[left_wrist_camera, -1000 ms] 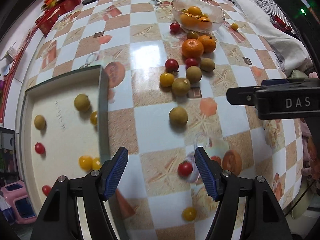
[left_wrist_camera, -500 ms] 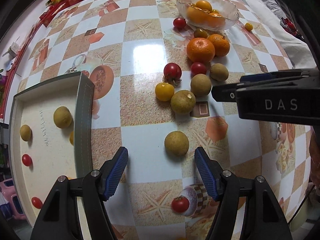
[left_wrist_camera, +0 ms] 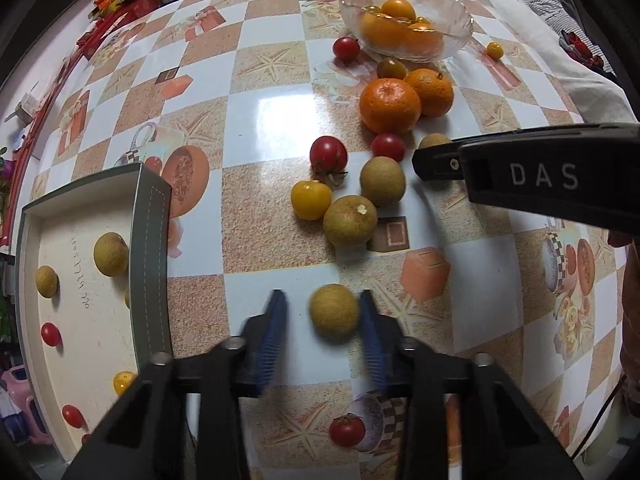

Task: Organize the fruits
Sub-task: 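Move both tools back to the fruit pile, then grasp a brown longan with the left tool while the right tool grasps another longan, then carry the longan in the left tool while the right tool carries its longan to the tray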

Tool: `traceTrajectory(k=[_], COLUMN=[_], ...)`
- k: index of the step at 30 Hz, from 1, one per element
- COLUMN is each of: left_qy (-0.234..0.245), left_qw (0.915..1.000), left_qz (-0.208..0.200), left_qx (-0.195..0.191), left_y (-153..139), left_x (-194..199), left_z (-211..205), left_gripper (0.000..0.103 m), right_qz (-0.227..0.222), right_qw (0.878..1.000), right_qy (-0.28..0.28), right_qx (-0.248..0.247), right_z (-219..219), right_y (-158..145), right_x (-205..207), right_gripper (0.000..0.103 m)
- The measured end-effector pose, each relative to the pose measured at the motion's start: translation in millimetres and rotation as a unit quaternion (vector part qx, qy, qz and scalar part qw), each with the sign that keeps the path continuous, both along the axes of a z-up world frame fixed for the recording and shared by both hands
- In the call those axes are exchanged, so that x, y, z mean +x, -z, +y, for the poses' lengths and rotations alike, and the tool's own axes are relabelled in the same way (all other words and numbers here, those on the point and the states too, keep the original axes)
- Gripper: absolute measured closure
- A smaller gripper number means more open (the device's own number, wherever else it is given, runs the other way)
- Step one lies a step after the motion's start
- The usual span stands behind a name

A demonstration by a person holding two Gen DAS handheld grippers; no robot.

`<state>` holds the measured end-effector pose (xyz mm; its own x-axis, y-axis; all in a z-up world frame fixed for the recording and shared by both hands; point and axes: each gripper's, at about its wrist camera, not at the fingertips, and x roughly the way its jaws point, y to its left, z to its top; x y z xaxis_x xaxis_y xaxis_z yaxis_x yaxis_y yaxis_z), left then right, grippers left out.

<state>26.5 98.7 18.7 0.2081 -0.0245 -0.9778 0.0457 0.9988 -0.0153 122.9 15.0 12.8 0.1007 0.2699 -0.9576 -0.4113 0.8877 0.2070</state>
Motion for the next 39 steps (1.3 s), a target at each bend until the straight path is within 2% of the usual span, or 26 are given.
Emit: traceTrajectory(k=[4, 11, 21, 31, 39], left_qy=[-0.005, -0.002, 0.019, 0.030, 0.011], left_qw=[0.9993, 0.9986, 0.9984, 0.9984, 0.9987], left_qz=[0.006, 0.004, -0.010, -0.015, -0.021], left_qx=[-0.037, -0.053, -0.052, -0.046, -0.045], left_y=[-3, -18, -43, -63, -71], left_x=[0, -12, -37, -68, -82], left_z=[2, 4, 9, 30, 62], left_gripper=[0.077, 0.077, 0.077, 0.077, 0.077], right_qz=[0.013, 0.039, 0.062, 0.065, 0.057], right_qw=[1.000, 0.996, 0.993, 0.994, 0.995], right_qy=[0.021, 0.064, 0.090, 0.090, 0.078], right_qx=[0.016, 0.041, 0.036, 0.022, 0.008], right_z=[-20, -45, -65, -59, -42], right_y=[-5, -8, -13, -26, -40], right_x=[-8, -32, -75, -93, -101], right_gripper=[0.076, 0.076, 0.076, 0.076, 0.076])
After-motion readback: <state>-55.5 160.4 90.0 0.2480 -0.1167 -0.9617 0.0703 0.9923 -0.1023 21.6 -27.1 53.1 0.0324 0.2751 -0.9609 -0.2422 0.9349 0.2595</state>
